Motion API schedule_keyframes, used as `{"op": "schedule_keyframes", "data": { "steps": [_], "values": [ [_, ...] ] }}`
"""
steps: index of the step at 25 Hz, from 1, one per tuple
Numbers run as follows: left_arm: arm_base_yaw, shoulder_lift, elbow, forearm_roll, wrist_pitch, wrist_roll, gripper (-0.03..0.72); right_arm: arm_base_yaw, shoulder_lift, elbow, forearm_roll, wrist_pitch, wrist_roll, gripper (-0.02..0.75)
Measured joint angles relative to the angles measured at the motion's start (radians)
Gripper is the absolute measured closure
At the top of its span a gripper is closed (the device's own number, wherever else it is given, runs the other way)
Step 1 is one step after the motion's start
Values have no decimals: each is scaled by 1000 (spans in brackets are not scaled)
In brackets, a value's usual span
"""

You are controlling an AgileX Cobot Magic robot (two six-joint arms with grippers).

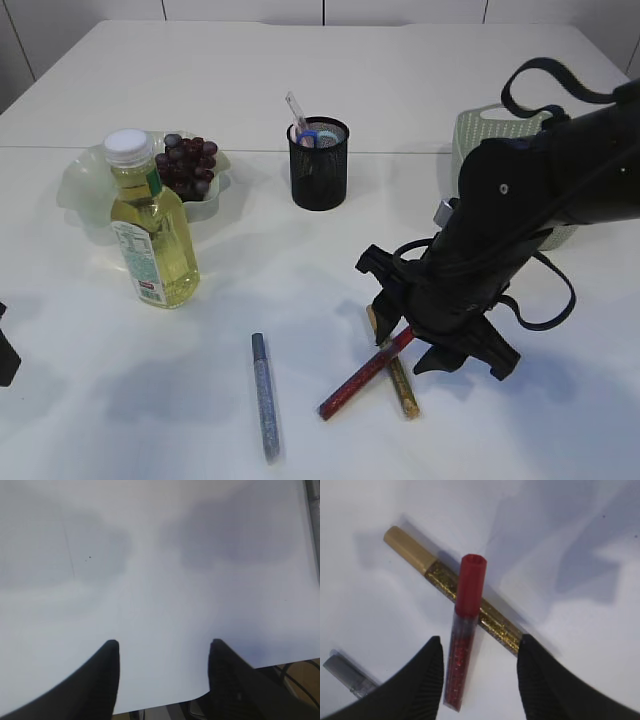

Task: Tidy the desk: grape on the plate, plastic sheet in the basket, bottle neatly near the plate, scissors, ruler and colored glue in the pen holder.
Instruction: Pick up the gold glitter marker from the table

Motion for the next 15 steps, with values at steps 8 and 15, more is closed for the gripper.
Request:
{"op": "schedule_keyframes", "data": {
  "steps": [8, 15],
  "values": [
    [0, 0, 0, 0, 0, 0, 273, 0, 21, -4, -16, -67, 56, 353],
    [0, 0, 0, 0, 0, 0, 273, 0, 51, -4, -41, -79, 91, 353]
  ]
}}
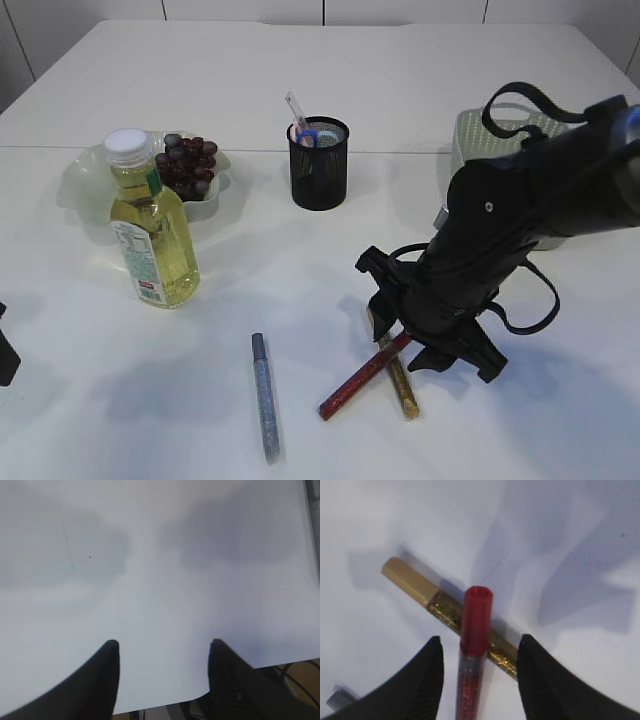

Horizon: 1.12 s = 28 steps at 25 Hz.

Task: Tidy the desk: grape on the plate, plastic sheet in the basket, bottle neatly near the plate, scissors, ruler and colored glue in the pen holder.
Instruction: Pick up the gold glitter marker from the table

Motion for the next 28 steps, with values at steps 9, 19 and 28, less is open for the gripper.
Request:
{"op": "schedule_keyframes", "data": {
  "steps": [9, 19, 28],
  "values": [
    [0, 0, 0, 0, 0, 0, 273, 0, 19, -2, -8, -20, 17, 353],
    [0, 0, 0, 0, 0, 0, 273, 0, 19, -2, -24, -45, 22, 491],
    [0, 0, 0, 0, 0, 0, 273, 0, 22, -2, -26, -49, 25, 524]
  ]
}}
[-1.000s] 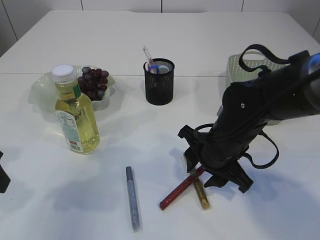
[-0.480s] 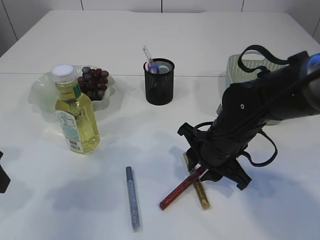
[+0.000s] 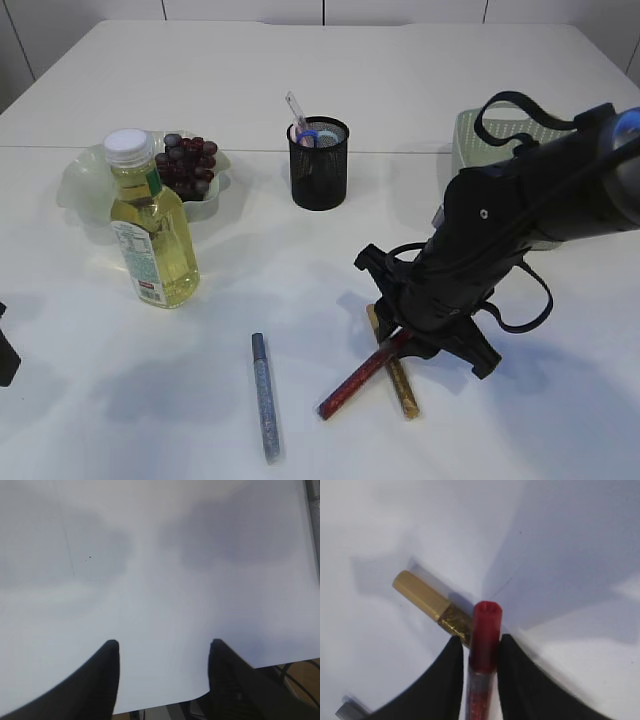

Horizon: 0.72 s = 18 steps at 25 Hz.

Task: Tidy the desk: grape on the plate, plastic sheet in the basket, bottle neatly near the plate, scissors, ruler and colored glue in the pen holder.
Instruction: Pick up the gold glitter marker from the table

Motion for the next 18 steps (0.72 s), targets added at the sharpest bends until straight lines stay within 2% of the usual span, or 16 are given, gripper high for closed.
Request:
{"op": "schedule_keyframes", "data": {
  "steps": [3, 9, 14, 18],
  "values": [
    [0, 0, 0, 0, 0, 0, 273, 0, 0, 0, 0, 0, 0, 577],
    [0, 0, 0, 0, 0, 0, 273, 0, 0, -2, 0, -7, 0, 631],
    [1, 0, 0, 0, 0, 0, 273, 0, 0, -4, 0, -23, 0, 722],
    [1, 0, 0, 0, 0, 0, 273, 0, 0, -4, 0, -25, 0, 722]
  ]
}}
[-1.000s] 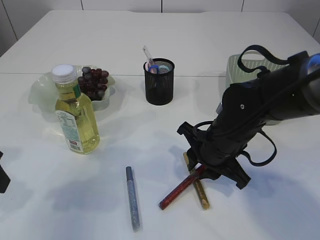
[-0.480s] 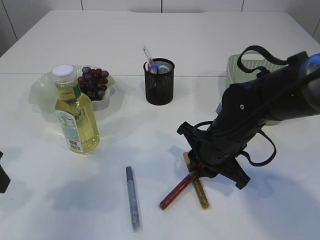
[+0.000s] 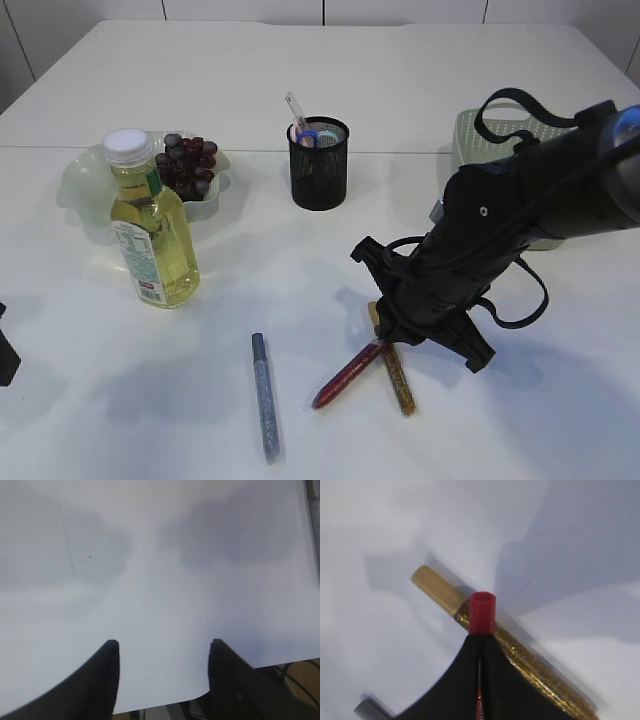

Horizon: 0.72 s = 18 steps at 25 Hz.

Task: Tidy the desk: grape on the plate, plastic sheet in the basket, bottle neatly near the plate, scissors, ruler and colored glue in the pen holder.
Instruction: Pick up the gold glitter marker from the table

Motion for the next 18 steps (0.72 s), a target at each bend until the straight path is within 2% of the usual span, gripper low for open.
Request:
{"op": "schedule_keyframes", "data": {
  "steps": [6, 8, 13, 18],
  "values": [
    [0, 0, 0, 0, 0, 0, 273, 0, 0, 0, 0, -4, 0, 717],
    [0, 0, 0, 0, 0, 0, 273, 0, 0, 0, 0, -4, 0, 676],
    [0, 0, 0, 0, 0, 0, 273, 0, 0, 0, 2, -1, 0, 500],
    [0, 0, 0, 0, 0, 0, 273, 0, 0, 0, 2, -1, 0, 465]
  ]
}}
